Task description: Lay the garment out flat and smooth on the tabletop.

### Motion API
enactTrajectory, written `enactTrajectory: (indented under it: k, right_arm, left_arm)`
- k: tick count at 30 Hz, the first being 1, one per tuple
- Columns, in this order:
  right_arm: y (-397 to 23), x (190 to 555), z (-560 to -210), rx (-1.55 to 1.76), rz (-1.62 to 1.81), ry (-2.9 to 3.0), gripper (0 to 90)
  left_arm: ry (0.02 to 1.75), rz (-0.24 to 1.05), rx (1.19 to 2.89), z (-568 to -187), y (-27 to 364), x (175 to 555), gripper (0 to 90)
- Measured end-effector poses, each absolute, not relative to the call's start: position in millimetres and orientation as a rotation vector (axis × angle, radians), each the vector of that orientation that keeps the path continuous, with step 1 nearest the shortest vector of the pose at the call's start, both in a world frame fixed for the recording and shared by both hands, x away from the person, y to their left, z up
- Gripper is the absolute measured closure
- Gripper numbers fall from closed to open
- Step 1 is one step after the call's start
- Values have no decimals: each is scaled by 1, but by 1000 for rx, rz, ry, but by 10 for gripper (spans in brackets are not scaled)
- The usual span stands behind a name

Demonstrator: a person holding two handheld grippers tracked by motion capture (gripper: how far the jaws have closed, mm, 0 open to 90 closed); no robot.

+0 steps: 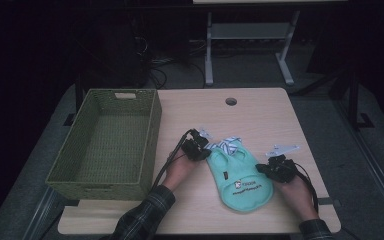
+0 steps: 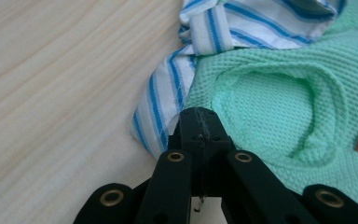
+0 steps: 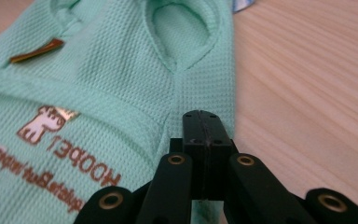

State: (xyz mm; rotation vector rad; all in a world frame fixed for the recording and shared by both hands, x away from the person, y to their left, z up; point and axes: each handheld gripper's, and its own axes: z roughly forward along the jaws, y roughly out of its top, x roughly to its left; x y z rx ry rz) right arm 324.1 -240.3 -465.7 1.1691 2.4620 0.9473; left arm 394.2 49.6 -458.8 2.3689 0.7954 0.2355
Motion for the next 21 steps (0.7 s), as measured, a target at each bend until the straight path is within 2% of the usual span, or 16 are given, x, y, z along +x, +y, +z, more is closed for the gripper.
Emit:
enactTrajectory:
  k: [21]
  right_arm:
    - [-238, 341, -467, 1189, 965, 2444, 896]
  left_arm:
    - [744, 145, 2413, -455, 65, 348, 897]
